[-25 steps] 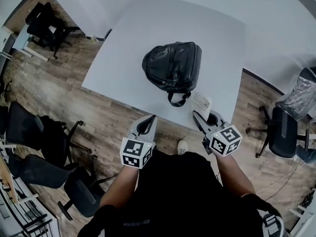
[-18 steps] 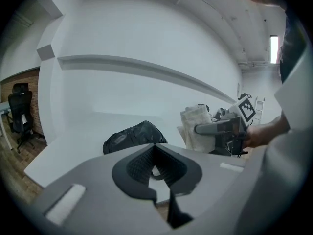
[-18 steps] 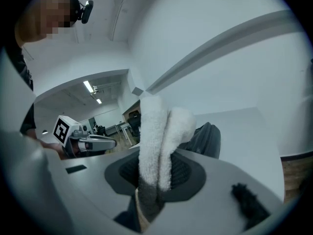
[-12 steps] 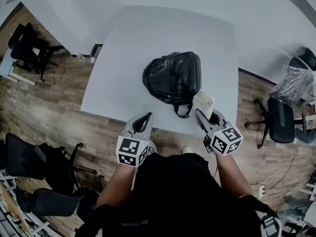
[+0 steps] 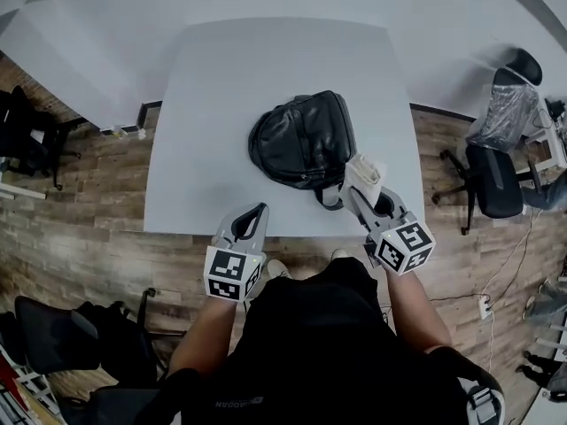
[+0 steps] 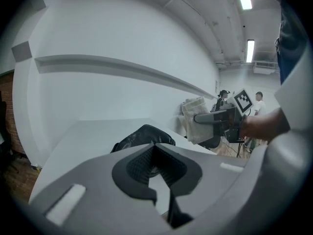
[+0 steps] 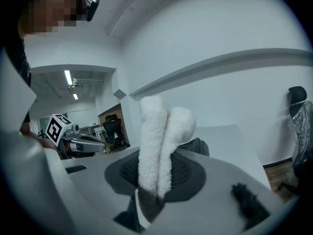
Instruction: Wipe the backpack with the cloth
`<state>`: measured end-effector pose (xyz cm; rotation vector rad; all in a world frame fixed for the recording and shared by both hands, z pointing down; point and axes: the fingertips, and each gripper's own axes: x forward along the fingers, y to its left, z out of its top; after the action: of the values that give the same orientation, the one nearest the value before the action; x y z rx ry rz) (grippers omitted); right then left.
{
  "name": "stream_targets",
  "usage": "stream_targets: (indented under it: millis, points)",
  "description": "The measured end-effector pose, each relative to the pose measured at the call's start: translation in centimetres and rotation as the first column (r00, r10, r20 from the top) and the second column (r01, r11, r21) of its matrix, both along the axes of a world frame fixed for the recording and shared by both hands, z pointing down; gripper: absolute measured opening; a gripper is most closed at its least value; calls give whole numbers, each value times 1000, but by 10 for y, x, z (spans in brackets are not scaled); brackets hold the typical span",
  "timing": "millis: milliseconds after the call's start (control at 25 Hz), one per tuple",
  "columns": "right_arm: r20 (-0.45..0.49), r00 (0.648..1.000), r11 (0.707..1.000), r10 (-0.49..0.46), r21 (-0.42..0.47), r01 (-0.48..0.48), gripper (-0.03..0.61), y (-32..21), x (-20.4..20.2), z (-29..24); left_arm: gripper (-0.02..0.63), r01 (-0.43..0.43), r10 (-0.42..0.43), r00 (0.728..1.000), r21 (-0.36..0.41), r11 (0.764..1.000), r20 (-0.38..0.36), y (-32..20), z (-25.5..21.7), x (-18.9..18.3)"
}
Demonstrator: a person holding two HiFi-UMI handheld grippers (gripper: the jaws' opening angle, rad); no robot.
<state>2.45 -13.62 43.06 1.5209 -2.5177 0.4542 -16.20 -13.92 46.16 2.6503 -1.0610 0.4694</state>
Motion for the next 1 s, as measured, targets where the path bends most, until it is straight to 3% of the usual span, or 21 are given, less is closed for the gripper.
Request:
stream_targets:
  millis: [240, 520, 840, 1000]
  points:
    - [-53, 998, 999, 43, 12, -42, 87, -8, 19, 0, 6, -54, 54, 999, -9, 999, -6, -10, 0, 18]
    - [-114, 992, 998, 57, 34, -53, 87, -43, 66, 2, 6, -38, 38, 999, -13, 999, 2, -24, 1, 49]
    - [-133, 991, 999, 21, 31, -17, 87, -117, 124, 13, 6, 101, -105, 993, -65, 993, -51, -58, 6, 81]
    - [-145, 989, 1000, -12, 24, 16, 87, -154, 144, 27, 6, 140, -142, 989, -80, 987, -27, -65, 14, 99]
